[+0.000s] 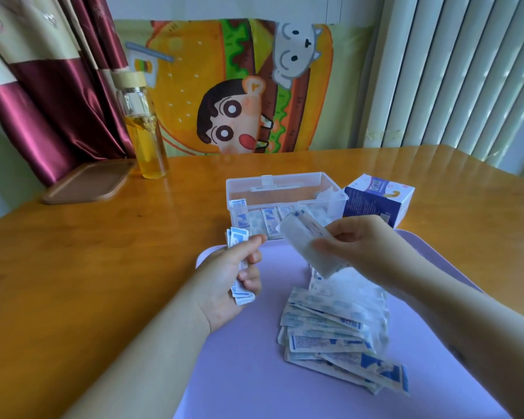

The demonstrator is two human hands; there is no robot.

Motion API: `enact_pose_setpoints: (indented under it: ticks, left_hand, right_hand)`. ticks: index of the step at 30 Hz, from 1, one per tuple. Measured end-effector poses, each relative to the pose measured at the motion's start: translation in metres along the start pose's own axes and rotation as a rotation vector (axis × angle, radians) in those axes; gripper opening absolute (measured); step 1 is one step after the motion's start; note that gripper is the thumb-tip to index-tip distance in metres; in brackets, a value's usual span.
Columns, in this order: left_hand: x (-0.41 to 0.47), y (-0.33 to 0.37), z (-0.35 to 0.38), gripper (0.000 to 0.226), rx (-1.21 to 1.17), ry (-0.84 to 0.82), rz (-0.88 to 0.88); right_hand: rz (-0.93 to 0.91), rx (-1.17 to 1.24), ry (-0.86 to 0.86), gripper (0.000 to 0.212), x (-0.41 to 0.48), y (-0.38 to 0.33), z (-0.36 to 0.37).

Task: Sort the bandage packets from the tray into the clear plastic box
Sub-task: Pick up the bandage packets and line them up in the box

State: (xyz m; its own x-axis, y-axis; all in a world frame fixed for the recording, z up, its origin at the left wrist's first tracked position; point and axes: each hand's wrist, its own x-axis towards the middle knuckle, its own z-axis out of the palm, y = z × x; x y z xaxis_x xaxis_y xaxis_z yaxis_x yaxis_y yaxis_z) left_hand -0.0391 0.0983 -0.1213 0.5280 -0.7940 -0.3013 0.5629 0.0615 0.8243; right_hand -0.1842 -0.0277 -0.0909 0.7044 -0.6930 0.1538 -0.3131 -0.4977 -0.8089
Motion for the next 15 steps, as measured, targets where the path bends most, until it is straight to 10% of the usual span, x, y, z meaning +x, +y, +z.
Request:
enact_pose_setpoints:
  ticks: [7, 15]
  left_hand:
    - [-0.005, -0.008, 0.010, 0.008, 0.094, 0.024, 0.136]
    - [0.000, -0.008, 0.004, 0.008, 0.170, 0.065, 0.185]
  right_hand:
    - [0.014, 0.208, 0.109, 0.014, -0.001, -0.013, 0.037]
    - [0.235, 0.661, -0.197, 0.020, -0.002, -0.014, 0.050]
